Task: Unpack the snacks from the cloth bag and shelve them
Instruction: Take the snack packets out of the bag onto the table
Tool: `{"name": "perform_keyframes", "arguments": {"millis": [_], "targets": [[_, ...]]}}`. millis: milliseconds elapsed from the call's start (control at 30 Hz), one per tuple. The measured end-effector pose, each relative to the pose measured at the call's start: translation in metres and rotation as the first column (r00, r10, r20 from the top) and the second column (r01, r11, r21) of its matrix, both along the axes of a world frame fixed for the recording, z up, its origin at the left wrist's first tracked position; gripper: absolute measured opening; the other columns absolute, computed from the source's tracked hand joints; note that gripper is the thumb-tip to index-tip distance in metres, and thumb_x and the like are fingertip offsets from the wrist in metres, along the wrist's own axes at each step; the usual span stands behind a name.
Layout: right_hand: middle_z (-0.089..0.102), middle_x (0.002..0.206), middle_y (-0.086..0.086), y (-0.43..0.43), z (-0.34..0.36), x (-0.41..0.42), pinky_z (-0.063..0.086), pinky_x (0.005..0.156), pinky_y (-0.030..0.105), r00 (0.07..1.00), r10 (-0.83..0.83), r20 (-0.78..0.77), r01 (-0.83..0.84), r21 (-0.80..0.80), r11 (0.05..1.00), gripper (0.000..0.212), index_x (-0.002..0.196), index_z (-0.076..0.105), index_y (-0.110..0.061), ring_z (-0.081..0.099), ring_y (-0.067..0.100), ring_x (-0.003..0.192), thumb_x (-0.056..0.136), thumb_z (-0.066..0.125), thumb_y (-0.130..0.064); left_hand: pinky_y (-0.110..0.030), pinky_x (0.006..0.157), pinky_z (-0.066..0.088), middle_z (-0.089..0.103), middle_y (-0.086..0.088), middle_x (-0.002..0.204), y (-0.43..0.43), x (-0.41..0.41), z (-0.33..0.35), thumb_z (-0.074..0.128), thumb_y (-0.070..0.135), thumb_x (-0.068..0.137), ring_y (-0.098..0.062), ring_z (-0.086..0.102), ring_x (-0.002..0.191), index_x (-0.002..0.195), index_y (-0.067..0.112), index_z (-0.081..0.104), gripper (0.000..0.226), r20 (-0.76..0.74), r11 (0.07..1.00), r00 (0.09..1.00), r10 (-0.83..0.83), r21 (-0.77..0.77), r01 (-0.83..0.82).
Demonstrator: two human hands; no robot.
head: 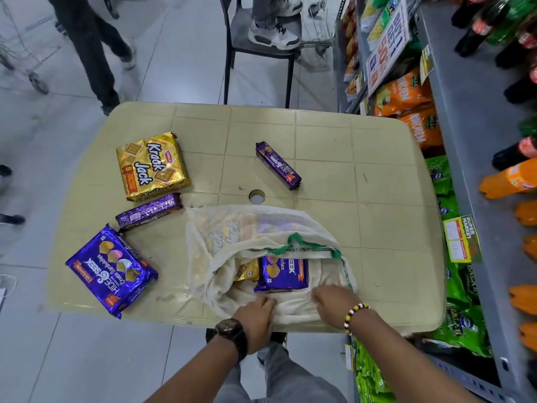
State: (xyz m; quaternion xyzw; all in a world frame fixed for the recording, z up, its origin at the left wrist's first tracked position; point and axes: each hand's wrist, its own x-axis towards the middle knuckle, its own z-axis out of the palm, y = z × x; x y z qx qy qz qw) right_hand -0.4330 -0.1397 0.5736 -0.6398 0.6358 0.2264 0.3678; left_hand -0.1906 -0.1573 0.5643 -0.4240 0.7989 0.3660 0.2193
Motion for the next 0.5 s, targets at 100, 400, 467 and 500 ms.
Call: {"name": "perform_keyframes", "arguments": {"millis": [100, 400, 467, 500], "targets": [[0.064, 0.119, 0.004, 0.011, -0.005, -0.009, 0.046, 0.088, 0.033, 0.998, -0.053, -0.044, 0.055, 0.046, 0.997, 0.037, 0.116, 0.063, -0.026, 0.061, 0.026, 0.108, 0.085, 0.047, -0.014, -0.042, 0.092, 0.050, 0.051, -0.006, 0.136, 0.001, -0.003, 0.000, 0.041, 0.030, 0.094, -0.031, 0.059, 0.110, 0.136, 0.023, 0.046, 0.043, -0.037, 0.998, 0.997, 0.064, 0.020, -0.063], [0.061, 0.113, -0.001, -0.034, 0.000, 0.026, 0.051, 0.096, 0.034, 0.527, -0.705, 0.474, 0.800, 0.002, 0.600, 0.046, 0.128, 0.058, -0.014, 0.060, 0.017, 0.107, 0.083, 0.059, -0.002, -0.029, 0.084, 0.049, 0.067, 0.000, 0.118, -0.041, -0.019, 0.015, 0.055, 0.020, 0.094, -0.019, 0.065, 0.103, 0.122, 0.018, 0.058, 0.028, -0.255, 0.716, 0.671, 0.696, 0.174, -0.676], [0.061, 0.113, -0.001, -0.039, -0.008, 0.027, 0.050, 0.097, 0.037, 0.458, -0.754, 0.471, 0.838, 0.053, 0.543, 0.048, 0.130, 0.055, -0.013, 0.060, 0.019, 0.110, 0.083, 0.061, -0.004, -0.031, 0.088, 0.050, 0.067, 0.000, 0.118, -0.045, -0.022, 0.011, 0.053, 0.017, 0.094, -0.019, 0.064, 0.106, 0.120, 0.017, 0.058, 0.027, -0.247, 0.708, 0.664, 0.705, 0.198, -0.678], [0.063, 0.112, 0.000, -0.041, -0.012, 0.026, 0.050, 0.097, 0.037, 0.428, -0.775, 0.465, 0.858, 0.062, 0.510, 0.045, 0.126, 0.056, -0.011, 0.062, 0.021, 0.111, 0.082, 0.062, -0.005, -0.034, 0.090, 0.050, 0.067, -0.002, 0.117, -0.046, -0.025, 0.008, 0.051, 0.016, 0.092, -0.022, 0.064, 0.107, 0.119, 0.016, 0.058, 0.027, -0.240, 0.704, 0.663, 0.709, 0.187, -0.685]]}}
